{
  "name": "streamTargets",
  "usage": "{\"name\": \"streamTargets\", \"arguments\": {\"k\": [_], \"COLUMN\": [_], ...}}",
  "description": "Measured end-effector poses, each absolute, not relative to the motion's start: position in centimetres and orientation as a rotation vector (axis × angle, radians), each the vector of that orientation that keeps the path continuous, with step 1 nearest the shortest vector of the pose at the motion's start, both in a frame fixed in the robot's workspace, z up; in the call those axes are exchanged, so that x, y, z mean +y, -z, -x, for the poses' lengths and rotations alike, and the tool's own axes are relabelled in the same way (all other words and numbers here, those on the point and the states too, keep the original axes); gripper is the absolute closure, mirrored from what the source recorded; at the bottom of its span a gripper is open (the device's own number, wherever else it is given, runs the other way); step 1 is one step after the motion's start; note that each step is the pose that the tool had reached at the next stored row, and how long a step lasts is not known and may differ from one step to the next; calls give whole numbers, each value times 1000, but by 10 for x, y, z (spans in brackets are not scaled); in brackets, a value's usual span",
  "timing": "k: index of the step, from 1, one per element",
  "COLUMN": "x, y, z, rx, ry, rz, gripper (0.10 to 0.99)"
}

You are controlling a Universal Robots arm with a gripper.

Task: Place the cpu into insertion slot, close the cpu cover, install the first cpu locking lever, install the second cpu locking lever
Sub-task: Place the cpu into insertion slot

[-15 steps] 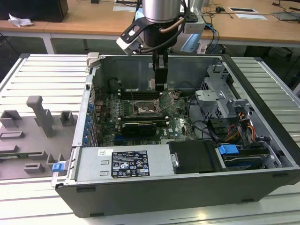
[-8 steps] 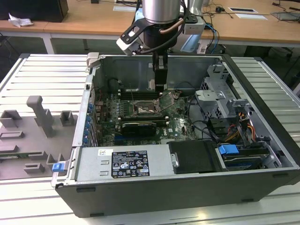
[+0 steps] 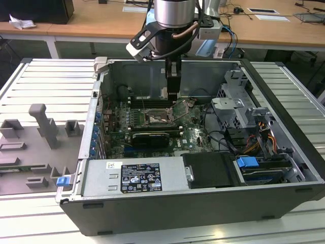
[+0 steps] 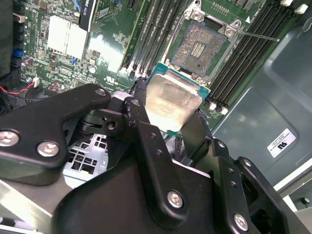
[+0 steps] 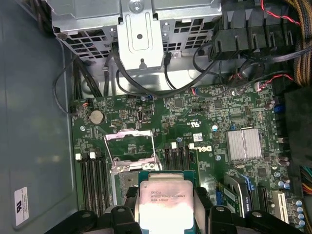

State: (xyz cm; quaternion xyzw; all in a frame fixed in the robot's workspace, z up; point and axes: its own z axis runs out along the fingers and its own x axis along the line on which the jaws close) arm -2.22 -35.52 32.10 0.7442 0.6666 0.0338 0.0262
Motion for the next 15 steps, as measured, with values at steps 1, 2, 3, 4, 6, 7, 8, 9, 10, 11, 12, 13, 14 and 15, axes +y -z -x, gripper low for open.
{"name": "streamTargets", "arguments": {"k": [1,2,3,4,6,7,8,9,10,11,12,13,14,15], "x": [-355,-355,-355,-355,-355,-355,-355,-355,-355,-355,-355,-355,-355,-355], "y": [-321,-321,-320,-320,-320,-319,-319,-319,-319,-318,-318,-318,-318,-318], "z": [22,22,22,22,22,22,22,22,22,22,22,22,22,22], "rx": [2059,2058,2057,2056,2054,2052,2050,2049,2047,2046,2044,2043,2043,2042], "ry": [-104,-104,-104,-104,-104,-104,-104,-104,-104,-104,-104,-104,-104,-104], "rz": [-2301,-2302,-2303,-2303,-2305,-2307,-2309,-2309,-2310,-2312,-2313,-2314,-2315,-2315], "gripper": [553,553,553,553,553,553,553,553,553,553,553,553,553,553]}}
